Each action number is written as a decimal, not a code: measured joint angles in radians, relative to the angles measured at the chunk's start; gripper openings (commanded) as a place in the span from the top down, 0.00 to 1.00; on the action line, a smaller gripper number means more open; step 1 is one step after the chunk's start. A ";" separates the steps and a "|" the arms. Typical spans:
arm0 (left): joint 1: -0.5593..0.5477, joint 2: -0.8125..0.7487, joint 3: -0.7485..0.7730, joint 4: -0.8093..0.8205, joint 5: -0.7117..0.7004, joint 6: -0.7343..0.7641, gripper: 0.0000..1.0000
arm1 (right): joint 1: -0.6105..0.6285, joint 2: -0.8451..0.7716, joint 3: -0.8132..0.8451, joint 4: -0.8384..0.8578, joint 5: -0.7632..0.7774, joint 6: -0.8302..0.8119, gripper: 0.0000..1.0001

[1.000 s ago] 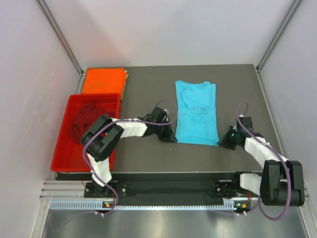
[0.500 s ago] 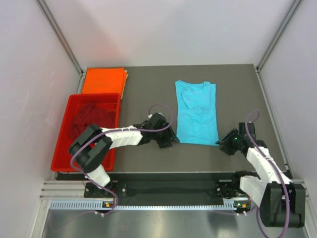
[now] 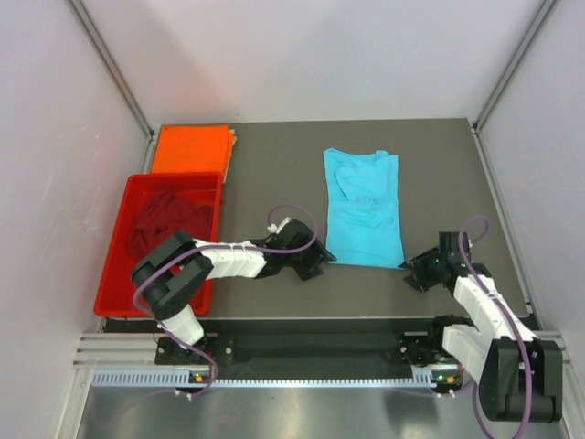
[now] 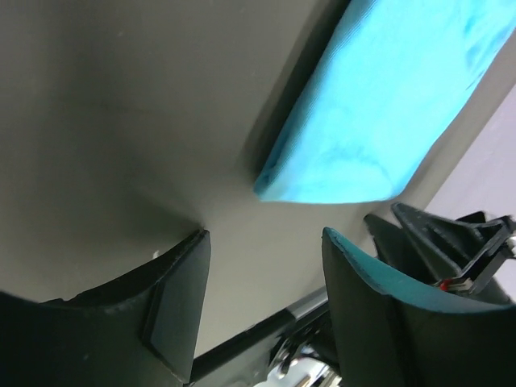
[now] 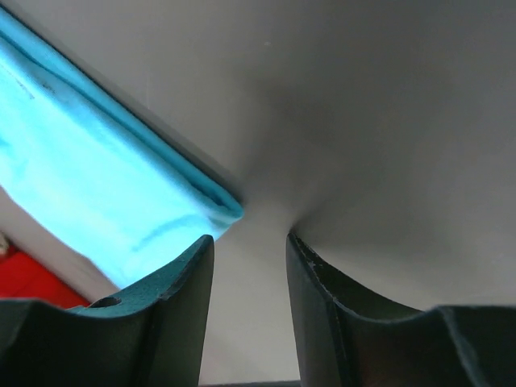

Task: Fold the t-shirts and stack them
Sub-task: Fold the tshirt

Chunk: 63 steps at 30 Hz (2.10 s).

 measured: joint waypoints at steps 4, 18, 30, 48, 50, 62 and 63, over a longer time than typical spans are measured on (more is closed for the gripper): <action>0.000 0.023 -0.001 0.047 -0.012 -0.048 0.37 | 0.000 0.022 -0.006 0.039 0.004 0.027 0.58; -0.001 0.042 0.008 0.060 -0.109 -0.092 0.53 | 0.000 0.086 -0.010 0.159 0.003 0.048 0.61; -0.001 0.099 0.046 0.071 -0.117 -0.103 0.72 | 0.000 0.089 -0.010 0.167 0.022 0.044 0.77; -0.087 -0.044 0.064 -0.074 -0.204 0.051 1.00 | 0.000 -0.144 -0.023 0.012 0.092 -0.125 1.00; -0.104 -0.079 0.065 -0.091 -0.216 0.064 1.00 | 0.000 -0.200 -0.022 -0.019 0.094 -0.143 1.00; -0.147 -0.153 0.068 -0.169 -0.249 0.117 1.00 | 0.000 -0.396 0.078 -0.201 0.098 -0.219 1.00; -0.147 -0.152 0.073 -0.172 -0.249 0.127 1.00 | 0.000 -0.396 0.090 -0.200 0.095 -0.226 1.00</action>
